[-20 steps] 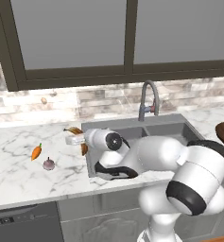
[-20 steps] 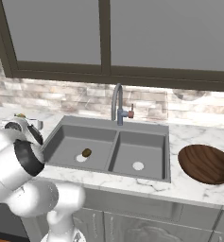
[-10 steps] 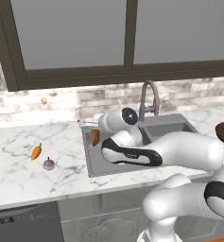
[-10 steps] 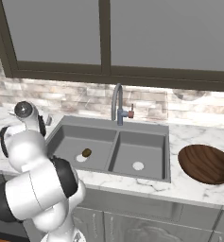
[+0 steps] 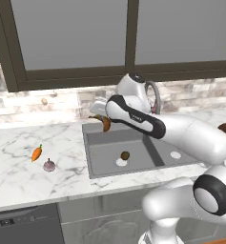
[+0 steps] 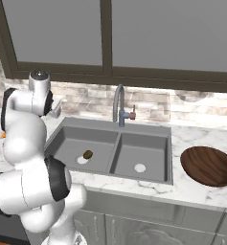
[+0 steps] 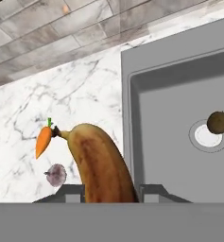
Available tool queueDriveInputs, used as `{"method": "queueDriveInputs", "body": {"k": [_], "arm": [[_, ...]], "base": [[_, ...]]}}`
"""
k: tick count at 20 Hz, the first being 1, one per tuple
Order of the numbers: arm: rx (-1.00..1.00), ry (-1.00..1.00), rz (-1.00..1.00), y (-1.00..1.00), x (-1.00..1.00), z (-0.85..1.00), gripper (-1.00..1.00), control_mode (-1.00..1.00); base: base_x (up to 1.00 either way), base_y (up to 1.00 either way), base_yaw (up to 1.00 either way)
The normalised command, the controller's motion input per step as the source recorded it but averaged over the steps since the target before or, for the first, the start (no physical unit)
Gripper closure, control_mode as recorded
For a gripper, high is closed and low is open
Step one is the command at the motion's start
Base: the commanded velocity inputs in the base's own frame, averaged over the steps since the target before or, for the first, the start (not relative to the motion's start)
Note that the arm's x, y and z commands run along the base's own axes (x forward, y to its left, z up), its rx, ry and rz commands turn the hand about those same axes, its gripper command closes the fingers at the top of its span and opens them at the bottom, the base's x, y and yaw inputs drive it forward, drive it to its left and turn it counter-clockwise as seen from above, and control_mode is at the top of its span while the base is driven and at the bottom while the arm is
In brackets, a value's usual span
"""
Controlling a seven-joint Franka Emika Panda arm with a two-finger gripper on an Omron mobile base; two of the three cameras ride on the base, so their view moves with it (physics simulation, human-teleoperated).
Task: There is a mixed pile of frozen fruits and vegetables on the counter. Locate all the frozen vegetables and place the items in a bowl on the counter. Take all the frozen fruits and defrost them in a running sink.
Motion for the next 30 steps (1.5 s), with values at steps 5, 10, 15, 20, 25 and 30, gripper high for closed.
{"method": "queueDriveInputs", "body": {"k": [5,10,15,20,25,30], "arm": [[-0.03,0.06,0.00,-0.15,0.02,-0.20,1.00,-1.00],[-0.08,0.10,0.00,-0.20,0.00,-0.46,1.00,-1.00],[-0.09,0.12,0.00,-0.27,-0.09,-0.46,1.00,-1.00],[-0.08,0.09,0.00,-0.31,0.00,-0.19,1.00,-1.00],[-0.06,0.07,0.00,-0.30,0.00,-0.05,1.00,-1.00],[-0.04,0.02,0.00,-0.21,0.04,-0.01,1.00,-1.00]], "base": [[0.00,0.00,0.00],[0.00,0.00,0.00],[0.00,0.00,0.00],[0.00,0.00,0.00],[0.00,0.00,0.00],[0.00,0.00,0.00]]}}
